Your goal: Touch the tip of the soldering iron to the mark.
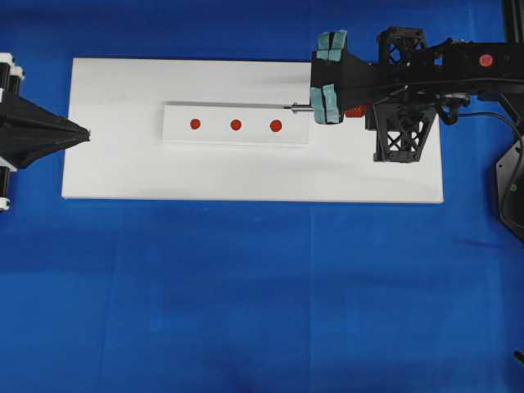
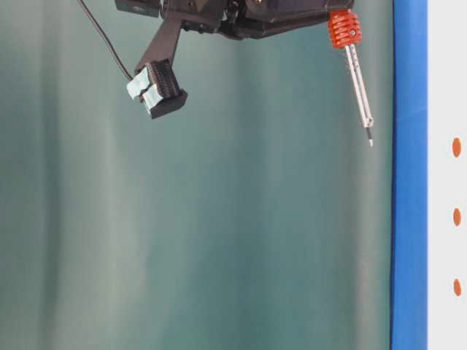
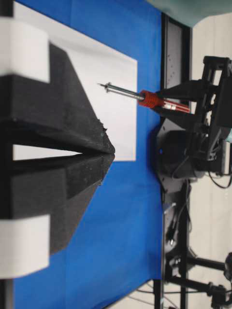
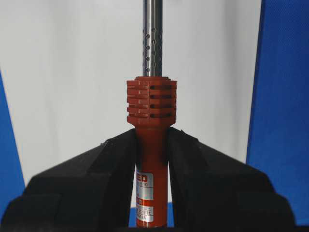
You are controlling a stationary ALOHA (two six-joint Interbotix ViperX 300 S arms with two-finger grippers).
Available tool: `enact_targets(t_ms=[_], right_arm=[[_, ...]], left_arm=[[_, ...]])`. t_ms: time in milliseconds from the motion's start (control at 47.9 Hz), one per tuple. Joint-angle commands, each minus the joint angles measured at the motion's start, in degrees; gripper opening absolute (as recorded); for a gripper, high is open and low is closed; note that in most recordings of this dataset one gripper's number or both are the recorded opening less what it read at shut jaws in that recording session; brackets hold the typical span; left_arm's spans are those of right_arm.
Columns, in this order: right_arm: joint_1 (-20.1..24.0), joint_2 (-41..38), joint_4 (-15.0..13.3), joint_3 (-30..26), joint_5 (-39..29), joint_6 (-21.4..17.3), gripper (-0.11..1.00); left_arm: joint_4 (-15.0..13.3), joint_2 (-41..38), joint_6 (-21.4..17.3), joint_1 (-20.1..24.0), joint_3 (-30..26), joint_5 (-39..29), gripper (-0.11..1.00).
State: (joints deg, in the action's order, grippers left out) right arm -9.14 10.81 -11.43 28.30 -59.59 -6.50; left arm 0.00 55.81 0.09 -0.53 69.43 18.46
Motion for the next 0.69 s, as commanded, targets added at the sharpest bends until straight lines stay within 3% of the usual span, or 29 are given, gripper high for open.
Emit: enact_targets(t_ms=[0, 669], right_arm=[[0.09, 1.32, 0.0, -0.79, 0.18, 0.0, 0.06], [0.09, -1.05, 0.53, 0.18, 2.02, -0.35, 0.06]], left_arm=[[0.09, -0.53, 0.09, -0.09, -0.53, 0.53, 0.0], [0.09, -0.53, 0.0, -0.09, -0.44, 0.53, 0.0]])
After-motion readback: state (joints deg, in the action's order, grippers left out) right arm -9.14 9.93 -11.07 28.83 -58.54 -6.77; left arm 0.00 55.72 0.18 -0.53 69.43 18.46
